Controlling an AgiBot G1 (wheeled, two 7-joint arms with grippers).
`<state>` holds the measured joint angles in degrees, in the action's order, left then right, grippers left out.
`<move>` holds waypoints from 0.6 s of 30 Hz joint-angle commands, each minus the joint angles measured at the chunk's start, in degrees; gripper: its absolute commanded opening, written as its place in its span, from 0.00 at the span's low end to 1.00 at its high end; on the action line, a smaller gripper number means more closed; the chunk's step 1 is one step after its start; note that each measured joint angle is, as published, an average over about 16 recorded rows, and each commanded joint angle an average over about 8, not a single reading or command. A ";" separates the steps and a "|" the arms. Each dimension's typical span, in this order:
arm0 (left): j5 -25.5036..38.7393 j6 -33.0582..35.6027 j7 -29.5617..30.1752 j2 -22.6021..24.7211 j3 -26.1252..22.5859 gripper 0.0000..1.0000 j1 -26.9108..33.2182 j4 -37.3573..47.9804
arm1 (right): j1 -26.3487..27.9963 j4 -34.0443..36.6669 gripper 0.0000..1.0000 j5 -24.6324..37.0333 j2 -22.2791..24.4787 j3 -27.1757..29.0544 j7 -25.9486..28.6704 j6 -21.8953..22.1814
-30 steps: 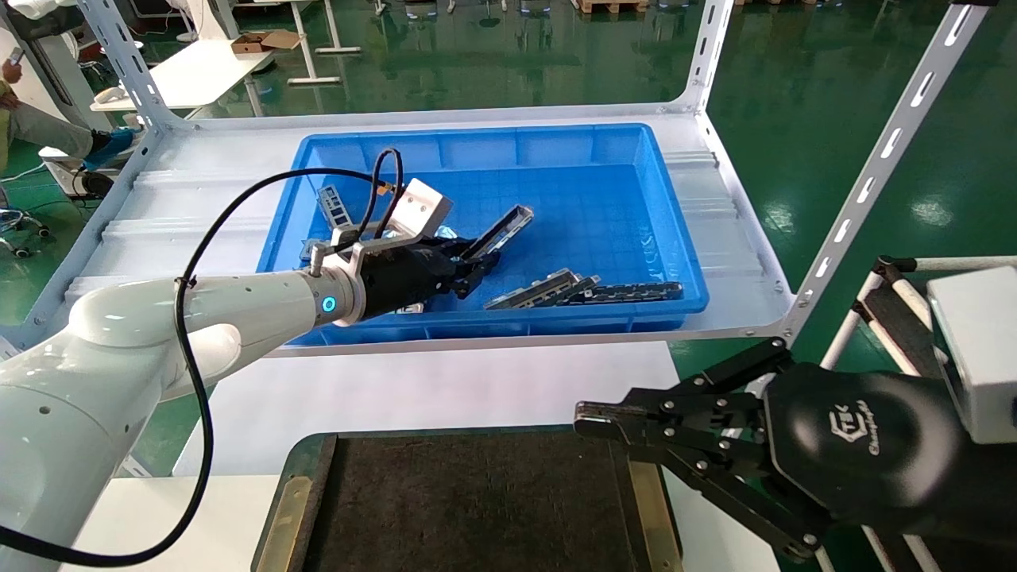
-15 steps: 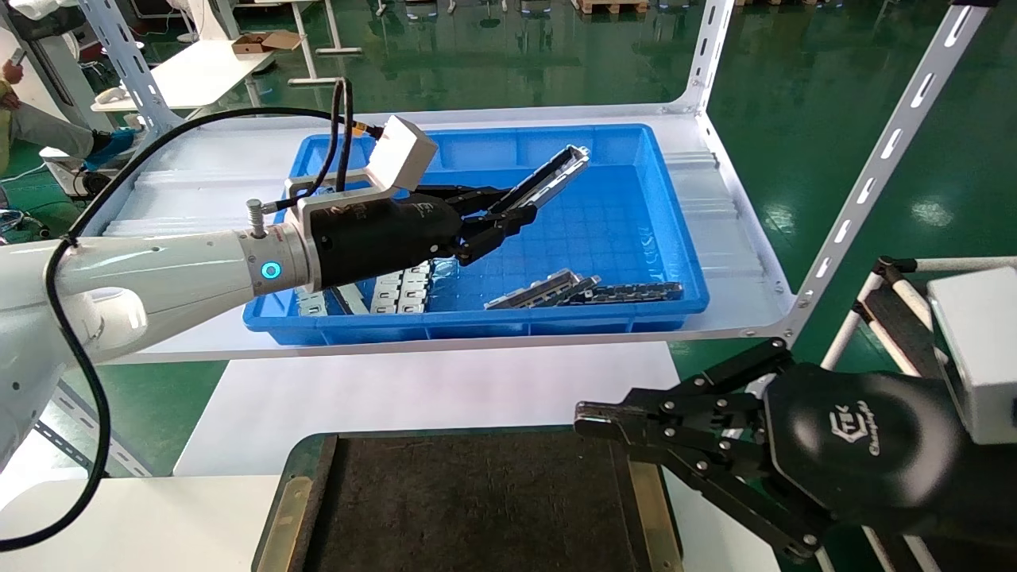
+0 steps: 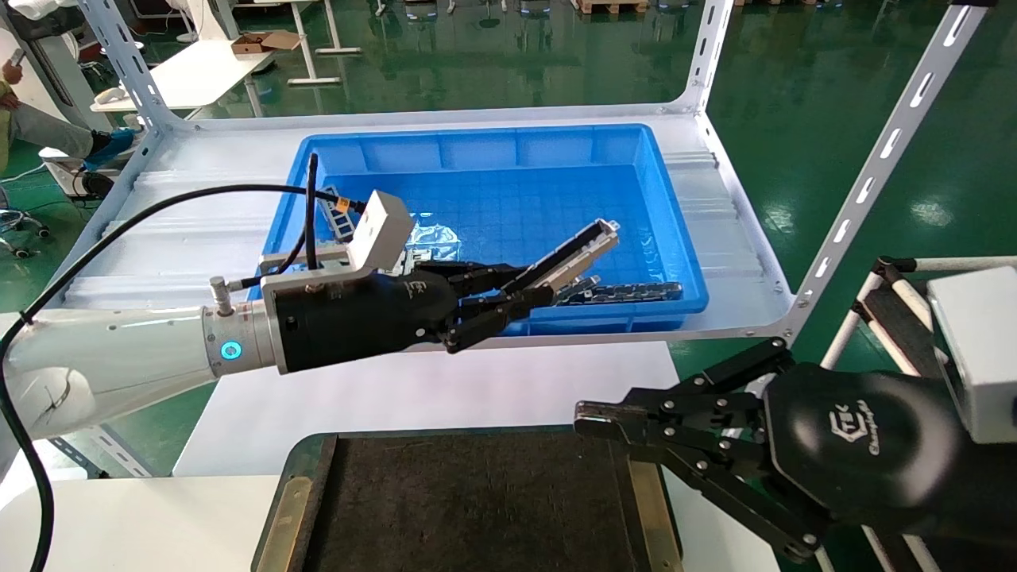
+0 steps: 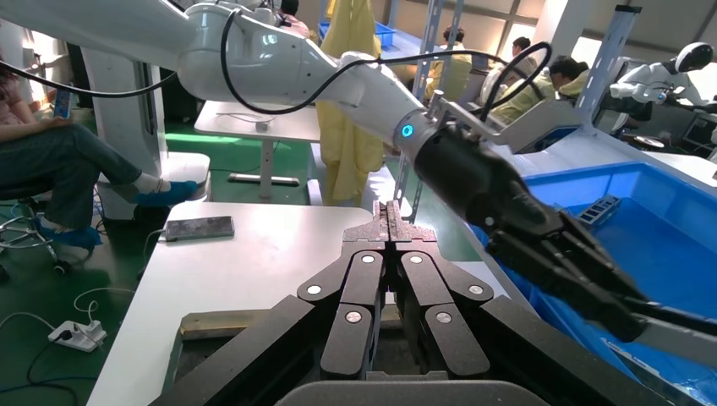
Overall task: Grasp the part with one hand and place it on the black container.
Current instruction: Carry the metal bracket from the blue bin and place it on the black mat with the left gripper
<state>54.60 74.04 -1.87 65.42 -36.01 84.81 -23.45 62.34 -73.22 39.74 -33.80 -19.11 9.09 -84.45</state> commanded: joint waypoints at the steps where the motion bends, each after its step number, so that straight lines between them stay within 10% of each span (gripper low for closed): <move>1: -0.65 1.17 1.14 -0.85 0.16 0.00 -1.66 -2.00 | 0.00 0.00 0.00 0.00 0.00 0.00 0.00 0.00; 18: 2.82 -22.99 21.76 -4.53 -3.30 0.00 -24.62 -26.89 | 0.01 0.00 0.00 -0.02 0.01 -0.03 -0.01 0.01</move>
<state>57.75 50.74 19.60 61.29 -39.43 60.64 -49.67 62.35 -73.22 39.72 -33.79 -19.14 9.07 -84.44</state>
